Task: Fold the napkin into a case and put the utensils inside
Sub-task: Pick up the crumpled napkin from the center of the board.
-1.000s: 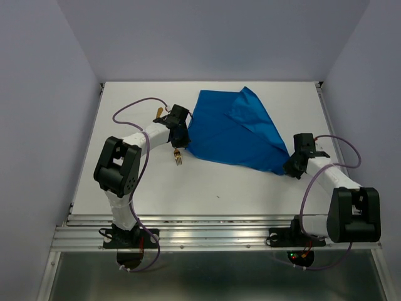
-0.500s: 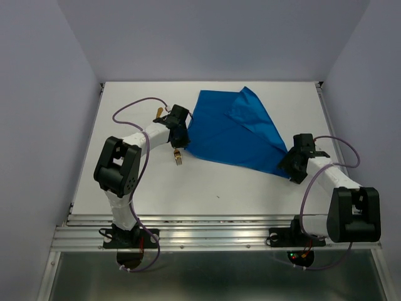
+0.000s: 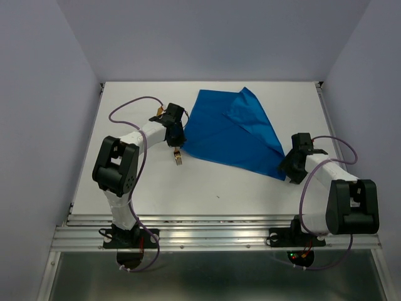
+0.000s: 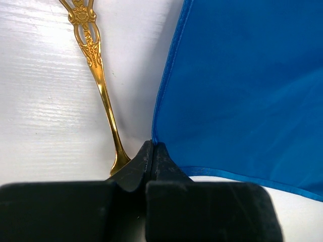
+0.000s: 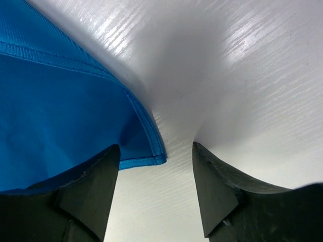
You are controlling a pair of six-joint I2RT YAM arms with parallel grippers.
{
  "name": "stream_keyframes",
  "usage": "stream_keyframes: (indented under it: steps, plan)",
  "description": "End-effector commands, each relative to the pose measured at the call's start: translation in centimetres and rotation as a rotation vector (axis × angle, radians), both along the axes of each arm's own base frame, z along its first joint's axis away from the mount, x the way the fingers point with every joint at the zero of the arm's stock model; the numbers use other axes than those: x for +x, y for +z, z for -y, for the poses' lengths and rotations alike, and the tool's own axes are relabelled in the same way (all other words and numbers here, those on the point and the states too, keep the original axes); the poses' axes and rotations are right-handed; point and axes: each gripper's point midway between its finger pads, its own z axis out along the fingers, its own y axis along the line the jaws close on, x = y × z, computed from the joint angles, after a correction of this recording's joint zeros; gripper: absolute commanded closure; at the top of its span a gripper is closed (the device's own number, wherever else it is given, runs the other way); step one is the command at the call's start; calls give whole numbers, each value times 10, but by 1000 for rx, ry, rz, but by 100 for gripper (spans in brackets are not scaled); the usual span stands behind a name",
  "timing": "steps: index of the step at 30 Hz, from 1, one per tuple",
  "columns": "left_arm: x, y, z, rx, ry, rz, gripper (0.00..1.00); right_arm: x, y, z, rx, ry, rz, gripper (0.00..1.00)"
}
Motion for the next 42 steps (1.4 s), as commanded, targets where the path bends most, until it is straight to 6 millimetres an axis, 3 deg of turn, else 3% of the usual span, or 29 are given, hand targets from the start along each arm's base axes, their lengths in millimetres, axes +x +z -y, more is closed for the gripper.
stream_keyframes:
  steps: [1, 6, 20, 30, 36, 42]
  plan:
    - [8, 29, 5, -25, -27, 59, 100, 11, -4, -7, 39, 28, 23, 39]
    - [6, 27, 6, -30, -29, 52, 100, 10, -7, -11, 59, 49, 21, 50]
    - [-3, 23, 3, -28, -27, 40, 100, 12, 0, -22, 76, 107, 41, 50]
    - [-3, 19, 3, -27, -26, 35, 100, 2, -9, -31, 73, 110, 6, 51]
    - [-5, 14, 2, -24, -25, 30, 100, 2, -19, -38, 71, 124, -7, 71]
    - [-6, 10, 2, -24, -27, 27, 100, 5, -21, -35, 41, 117, -12, 75]
